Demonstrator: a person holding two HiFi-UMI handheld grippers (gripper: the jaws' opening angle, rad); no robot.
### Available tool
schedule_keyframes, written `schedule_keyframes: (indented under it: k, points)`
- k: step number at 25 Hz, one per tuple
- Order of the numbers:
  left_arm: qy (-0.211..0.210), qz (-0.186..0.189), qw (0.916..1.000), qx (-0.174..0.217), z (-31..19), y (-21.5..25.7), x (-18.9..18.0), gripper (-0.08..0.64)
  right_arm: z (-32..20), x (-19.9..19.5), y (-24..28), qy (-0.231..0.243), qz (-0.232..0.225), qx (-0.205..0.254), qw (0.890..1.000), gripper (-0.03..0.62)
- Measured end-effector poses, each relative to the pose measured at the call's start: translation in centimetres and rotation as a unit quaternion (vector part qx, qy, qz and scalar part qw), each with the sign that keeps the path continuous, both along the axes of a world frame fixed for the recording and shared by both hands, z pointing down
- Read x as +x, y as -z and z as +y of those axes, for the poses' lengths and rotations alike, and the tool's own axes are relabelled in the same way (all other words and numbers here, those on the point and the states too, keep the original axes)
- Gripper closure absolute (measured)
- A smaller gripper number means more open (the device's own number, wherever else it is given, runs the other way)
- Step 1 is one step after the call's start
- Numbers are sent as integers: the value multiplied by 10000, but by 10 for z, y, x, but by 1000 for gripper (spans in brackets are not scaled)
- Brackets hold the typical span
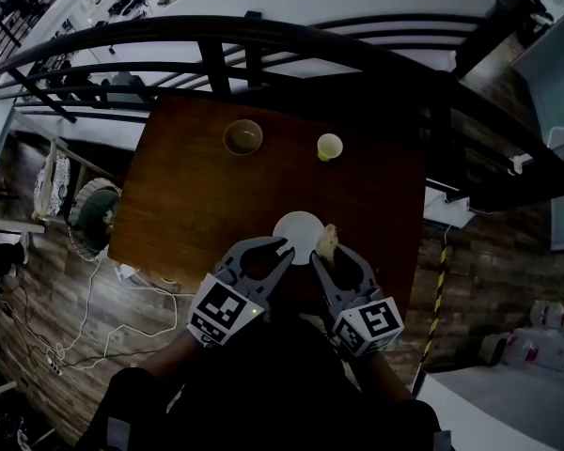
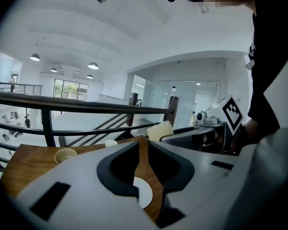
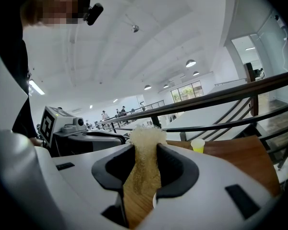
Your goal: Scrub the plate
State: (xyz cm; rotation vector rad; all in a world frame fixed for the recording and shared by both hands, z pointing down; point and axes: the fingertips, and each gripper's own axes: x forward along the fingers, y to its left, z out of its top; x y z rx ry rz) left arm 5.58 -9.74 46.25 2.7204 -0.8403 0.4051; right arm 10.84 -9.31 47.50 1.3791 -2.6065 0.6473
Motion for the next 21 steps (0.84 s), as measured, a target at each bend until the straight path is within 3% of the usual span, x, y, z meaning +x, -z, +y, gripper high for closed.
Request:
schedule_keyframes:
  k: [21]
  points:
    - [69,-85,9999,-130,2,-8,-7,492,10,1,-3,-94,-51,-147,9998,443]
